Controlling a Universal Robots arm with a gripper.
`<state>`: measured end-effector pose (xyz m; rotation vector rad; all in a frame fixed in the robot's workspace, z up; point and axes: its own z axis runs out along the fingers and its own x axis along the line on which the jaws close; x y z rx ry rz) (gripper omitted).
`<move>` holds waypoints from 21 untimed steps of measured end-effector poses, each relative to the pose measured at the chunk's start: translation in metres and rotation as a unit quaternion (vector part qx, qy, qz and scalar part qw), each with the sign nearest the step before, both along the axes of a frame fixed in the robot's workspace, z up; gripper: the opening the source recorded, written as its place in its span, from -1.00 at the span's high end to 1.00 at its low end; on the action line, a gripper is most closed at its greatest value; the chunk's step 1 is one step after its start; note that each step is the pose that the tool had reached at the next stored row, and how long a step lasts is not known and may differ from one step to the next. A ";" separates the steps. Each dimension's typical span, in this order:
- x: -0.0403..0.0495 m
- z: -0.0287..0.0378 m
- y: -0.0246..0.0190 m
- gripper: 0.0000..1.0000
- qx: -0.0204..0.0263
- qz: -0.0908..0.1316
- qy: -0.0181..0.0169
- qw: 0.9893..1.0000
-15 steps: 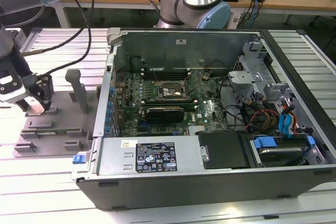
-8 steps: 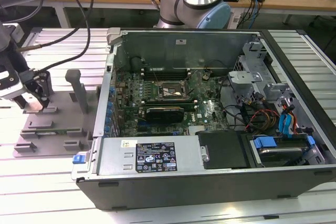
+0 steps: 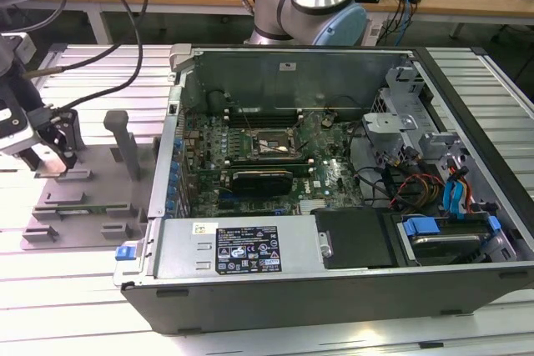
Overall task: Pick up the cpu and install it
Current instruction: 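Pick up the cpu and move it towards the insertion slot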
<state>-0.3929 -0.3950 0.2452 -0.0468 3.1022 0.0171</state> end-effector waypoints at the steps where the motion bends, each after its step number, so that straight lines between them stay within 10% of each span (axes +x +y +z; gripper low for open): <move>1: 0.0000 0.0005 0.0000 -0.09 0.000 0.000 0.000 1.000; 21: 0.0000 0.0222 0.0000 -0.09 0.000 0.000 0.000 1.000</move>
